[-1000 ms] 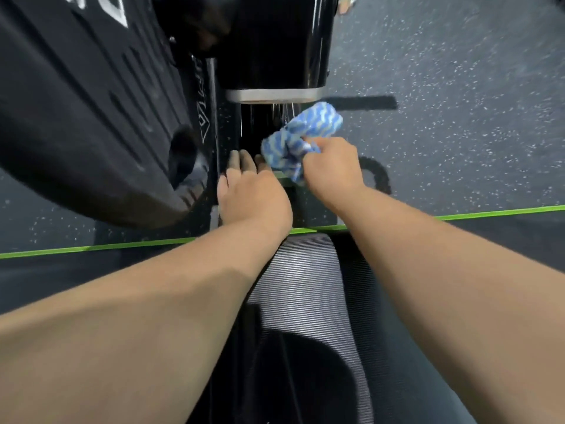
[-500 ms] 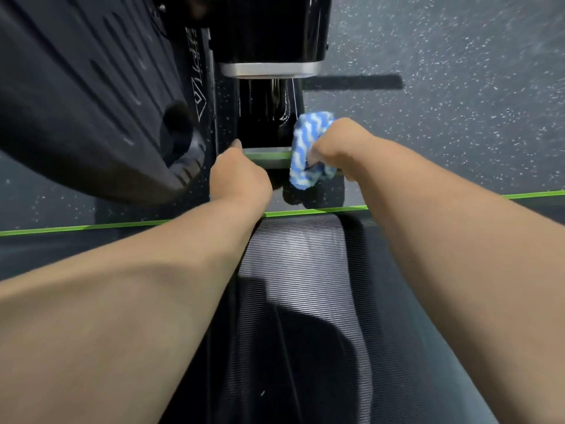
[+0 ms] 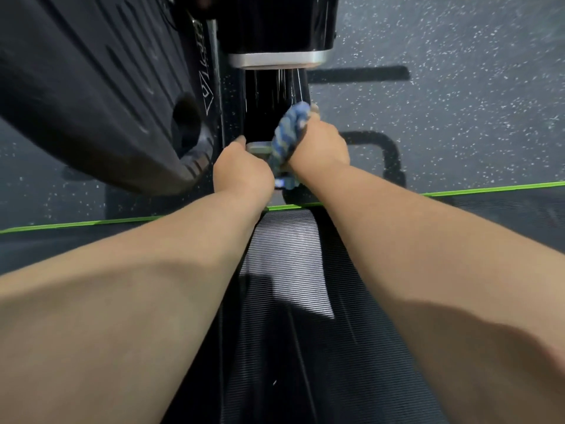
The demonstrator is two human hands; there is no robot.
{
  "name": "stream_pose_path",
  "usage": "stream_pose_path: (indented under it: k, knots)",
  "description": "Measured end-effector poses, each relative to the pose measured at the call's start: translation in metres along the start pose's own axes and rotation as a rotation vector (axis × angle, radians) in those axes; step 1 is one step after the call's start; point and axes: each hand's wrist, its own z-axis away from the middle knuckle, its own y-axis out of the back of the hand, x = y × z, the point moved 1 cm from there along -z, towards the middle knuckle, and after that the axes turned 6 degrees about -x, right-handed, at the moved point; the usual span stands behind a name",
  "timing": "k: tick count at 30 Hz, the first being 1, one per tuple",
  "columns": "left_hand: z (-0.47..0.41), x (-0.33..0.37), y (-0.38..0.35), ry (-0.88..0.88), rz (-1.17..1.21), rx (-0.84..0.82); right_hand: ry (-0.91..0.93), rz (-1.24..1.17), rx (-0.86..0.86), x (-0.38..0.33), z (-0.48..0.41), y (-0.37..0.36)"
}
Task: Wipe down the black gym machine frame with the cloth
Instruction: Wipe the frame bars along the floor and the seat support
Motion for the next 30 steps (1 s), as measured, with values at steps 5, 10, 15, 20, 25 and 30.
stream_pose_path:
  k: [5,10,15,20,25,30]
  knots:
    - [0.001,0.004,-0.001,0.003,-0.024,-0.012,-0.043,-0.007,-0.057,0.016,0.001,0.007]
    - [0.006,0.007,-0.003,-0.011,-0.101,-0.016,0.021,-0.064,-0.132,0.011,0.005,0.01]
    - [0.008,0.011,0.0,-0.006,-0.141,0.006,-0.025,0.049,-0.074,0.027,0.006,0.017]
    - [0.011,0.01,0.002,-0.051,-0.1,-0.012,-0.067,-0.324,-0.067,0.03,0.014,0.015]
    - [0.016,0.01,0.004,-0.087,-0.096,-0.016,0.016,-0.385,-0.105,0.015,0.023,0.007]
    - [0.015,0.005,0.0,-0.102,-0.145,-0.028,-0.129,-0.246,0.026,0.049,0.009,0.029]
